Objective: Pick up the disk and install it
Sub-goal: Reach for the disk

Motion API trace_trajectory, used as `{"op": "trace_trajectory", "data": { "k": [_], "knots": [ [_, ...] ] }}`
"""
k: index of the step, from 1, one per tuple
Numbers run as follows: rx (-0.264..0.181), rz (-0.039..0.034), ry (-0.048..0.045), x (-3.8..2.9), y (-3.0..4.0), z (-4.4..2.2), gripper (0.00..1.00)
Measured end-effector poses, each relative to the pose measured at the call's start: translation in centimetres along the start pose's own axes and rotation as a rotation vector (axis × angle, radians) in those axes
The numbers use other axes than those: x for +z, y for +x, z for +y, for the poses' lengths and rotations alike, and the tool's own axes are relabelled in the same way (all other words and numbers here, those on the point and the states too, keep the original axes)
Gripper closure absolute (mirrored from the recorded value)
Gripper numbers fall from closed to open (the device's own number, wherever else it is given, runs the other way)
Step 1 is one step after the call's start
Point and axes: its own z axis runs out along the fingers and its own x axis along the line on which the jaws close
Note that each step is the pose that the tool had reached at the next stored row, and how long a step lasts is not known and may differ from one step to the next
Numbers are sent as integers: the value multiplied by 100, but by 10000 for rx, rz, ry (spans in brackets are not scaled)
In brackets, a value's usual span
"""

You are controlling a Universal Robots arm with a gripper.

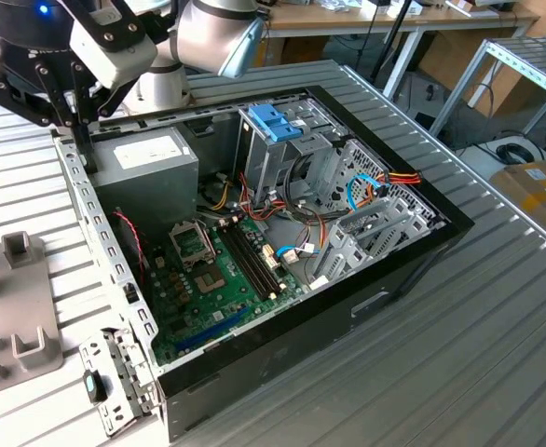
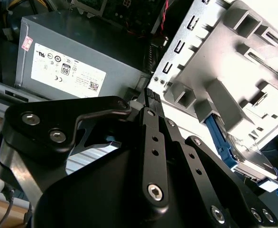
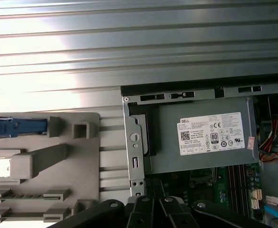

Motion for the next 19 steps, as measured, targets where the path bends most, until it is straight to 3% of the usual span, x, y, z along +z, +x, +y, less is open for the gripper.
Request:
{"op": "trace_trajectory", "data": {
  "k": [19],
  "knots": [
    [0, 0, 1, -3, 97, -7, 90]
  ]
}}
